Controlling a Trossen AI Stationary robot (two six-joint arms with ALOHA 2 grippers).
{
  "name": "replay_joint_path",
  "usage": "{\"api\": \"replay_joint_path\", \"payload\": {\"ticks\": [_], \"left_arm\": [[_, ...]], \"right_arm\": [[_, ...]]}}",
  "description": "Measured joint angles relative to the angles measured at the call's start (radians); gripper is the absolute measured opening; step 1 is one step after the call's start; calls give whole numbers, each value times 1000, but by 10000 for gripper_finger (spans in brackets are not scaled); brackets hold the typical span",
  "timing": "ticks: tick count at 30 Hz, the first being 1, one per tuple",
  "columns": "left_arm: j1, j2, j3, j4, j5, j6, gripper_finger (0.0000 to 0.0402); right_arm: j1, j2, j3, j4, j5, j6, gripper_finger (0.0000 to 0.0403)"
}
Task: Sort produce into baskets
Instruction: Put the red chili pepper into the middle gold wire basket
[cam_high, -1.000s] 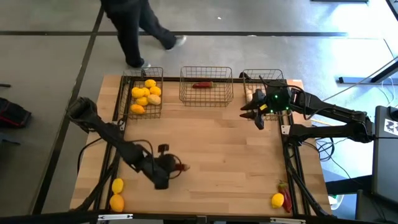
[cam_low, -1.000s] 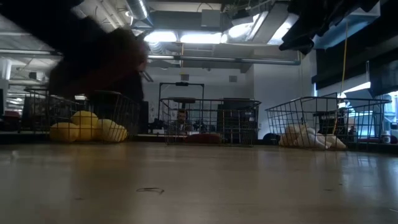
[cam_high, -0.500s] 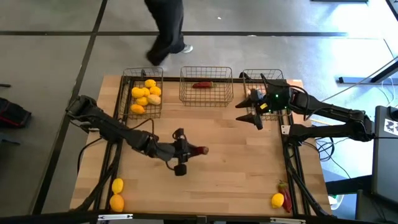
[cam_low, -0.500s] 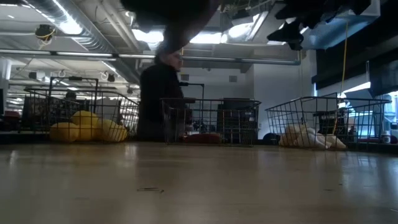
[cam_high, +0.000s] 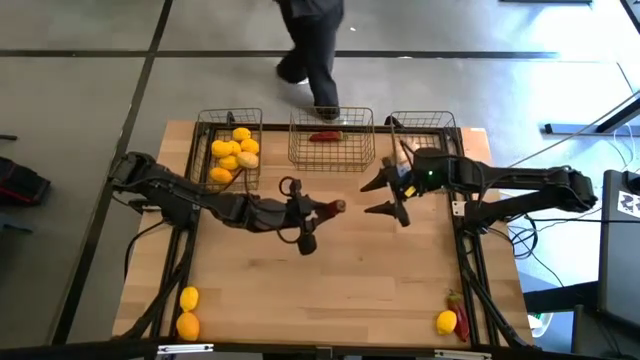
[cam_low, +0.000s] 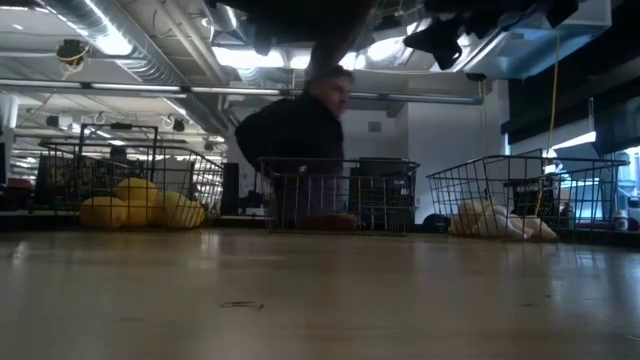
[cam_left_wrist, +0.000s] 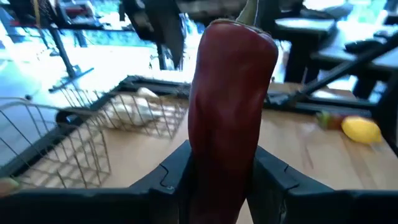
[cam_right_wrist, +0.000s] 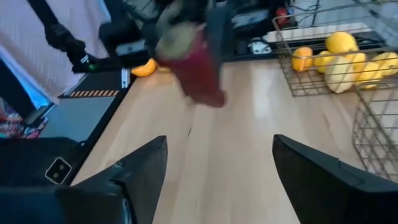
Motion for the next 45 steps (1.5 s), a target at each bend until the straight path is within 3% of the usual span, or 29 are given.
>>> {"api": "replay_joint_path", "payload": {"ticks": [11,17,24,28,34,39,45], "left_arm": [[65,0,0,71,0,46,109],[57,52,0,110,0,24,109],[58,123,0,234,1,19,109],[60,144,0,255,15,23,109],[61,183,0,296,5,18,109],[60,186,0,297,15,19,109],[59,187,0,287,19,71,109]], "right_arm": [[23,94,-1,102,1,-17,258],[23,103,-1,196,-13,11,248],[33,103,-2,183,-26,18,248],[70,109,-28,198,1,17,248],[109,116,-77,246,121,27,248],[112,129,-101,323,57,44,248],[112,130,-98,240,50,37,248]]}}
